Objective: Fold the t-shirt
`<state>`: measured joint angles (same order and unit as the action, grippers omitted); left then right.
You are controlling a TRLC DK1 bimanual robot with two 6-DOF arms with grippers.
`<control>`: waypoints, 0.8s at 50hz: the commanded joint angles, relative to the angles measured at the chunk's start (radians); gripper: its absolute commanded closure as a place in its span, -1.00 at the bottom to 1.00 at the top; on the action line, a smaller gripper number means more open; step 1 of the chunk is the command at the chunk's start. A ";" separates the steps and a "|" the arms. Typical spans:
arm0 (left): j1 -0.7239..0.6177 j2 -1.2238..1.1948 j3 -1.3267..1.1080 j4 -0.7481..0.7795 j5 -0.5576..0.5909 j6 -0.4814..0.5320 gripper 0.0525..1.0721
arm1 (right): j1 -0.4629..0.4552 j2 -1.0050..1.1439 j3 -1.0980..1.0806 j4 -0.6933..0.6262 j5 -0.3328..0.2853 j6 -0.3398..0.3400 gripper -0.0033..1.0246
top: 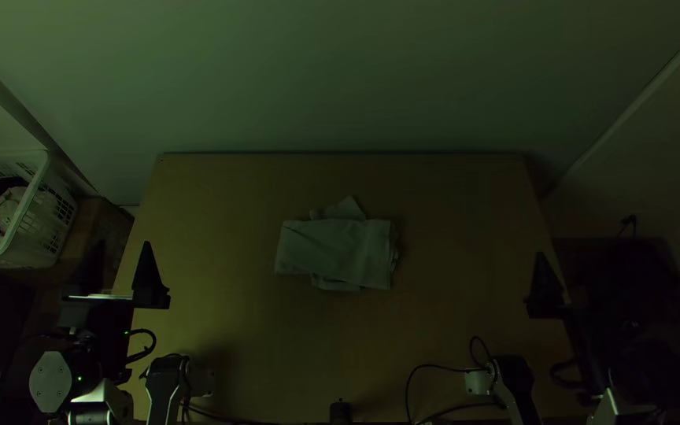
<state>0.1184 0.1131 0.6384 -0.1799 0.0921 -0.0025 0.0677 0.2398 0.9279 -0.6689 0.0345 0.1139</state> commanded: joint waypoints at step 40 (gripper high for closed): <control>0.096 -0.119 -0.470 0.364 -0.032 -0.011 -0.89 | -0.022 -0.246 -0.587 0.400 0.007 -0.043 -0.89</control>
<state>0.2089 0.0055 0.2234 0.1108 0.0658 -0.0036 0.0502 0.0051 0.4065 -0.3283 0.0372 0.0765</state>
